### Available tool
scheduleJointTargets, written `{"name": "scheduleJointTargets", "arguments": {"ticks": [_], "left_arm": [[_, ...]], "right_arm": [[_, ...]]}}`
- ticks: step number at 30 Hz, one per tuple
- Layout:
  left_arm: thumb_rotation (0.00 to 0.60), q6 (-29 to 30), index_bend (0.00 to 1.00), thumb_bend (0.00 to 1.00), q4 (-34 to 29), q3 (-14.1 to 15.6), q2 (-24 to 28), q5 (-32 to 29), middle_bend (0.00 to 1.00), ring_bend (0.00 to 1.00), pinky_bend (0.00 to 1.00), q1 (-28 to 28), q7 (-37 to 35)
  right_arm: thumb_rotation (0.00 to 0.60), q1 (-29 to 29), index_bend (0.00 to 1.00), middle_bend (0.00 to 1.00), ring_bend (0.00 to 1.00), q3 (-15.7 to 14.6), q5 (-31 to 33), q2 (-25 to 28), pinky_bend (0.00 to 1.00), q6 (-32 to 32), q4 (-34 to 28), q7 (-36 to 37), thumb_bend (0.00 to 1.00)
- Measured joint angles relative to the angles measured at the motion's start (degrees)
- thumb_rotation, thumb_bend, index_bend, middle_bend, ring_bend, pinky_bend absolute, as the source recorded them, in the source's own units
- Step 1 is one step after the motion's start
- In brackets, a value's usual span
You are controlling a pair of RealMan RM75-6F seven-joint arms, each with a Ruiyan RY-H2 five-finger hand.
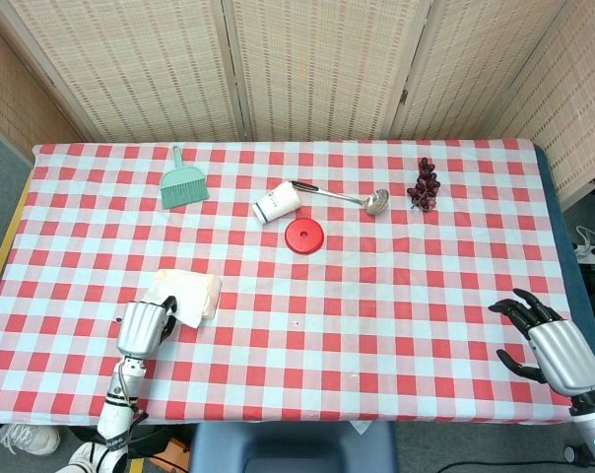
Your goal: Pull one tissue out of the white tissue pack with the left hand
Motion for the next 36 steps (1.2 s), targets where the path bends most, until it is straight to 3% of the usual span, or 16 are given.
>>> {"name": "scheduleJointTargets", "arguments": {"ticks": [9, 15, 18, 26, 36], "left_arm": [[0.600, 1.1, 0.68, 0.48, 0.8, -0.8, 0.2, -0.3, 1.00, 1.00, 1.00, -1.2, -0.5], [0.600, 0.4, 0.70, 0.49, -2.3, -2.4, 3.5, -0.4, 1.00, 1.00, 1.00, -4.7, -0.8], [0.600, -3.2, 0.71, 0.49, -7.0, -3.1, 7.2, -0.5, 1.00, 1.00, 1.00, -7.0, -1.1], [0.600, -19.6, 0.71, 0.49, -19.9, -3.9, 20.8, -1.5, 1.00, 1.00, 1.00, -14.8, 2.1], [0.600, -35.5, 0.71, 0.49, -21.7, -7.1, 26.3, -6.4, 1.00, 1.00, 1.00, -25.7, 5.0]], "right_arm": [[0.600, 0.0, 0.26, 0.24, 0.08, 0.0, -0.1, 0.0, 0.32, 0.1, 0.0, 0.2, 0.20], [0.600, 0.1, 0.26, 0.24, 0.08, -0.2, -0.2, 0.0, 0.32, -0.4, -0.1, -0.6, 0.20], [0.600, 0.1, 0.26, 0.24, 0.08, -0.4, -0.3, 0.0, 0.32, -0.6, -0.2, -0.8, 0.20], [0.600, 0.5, 0.26, 0.24, 0.08, -0.6, -0.5, 0.1, 0.32, -1.3, -0.3, -1.1, 0.20], [0.600, 0.7, 0.26, 0.24, 0.08, -0.9, -0.5, 0.3, 0.32, -2.1, -0.4, -1.4, 0.20]]}}
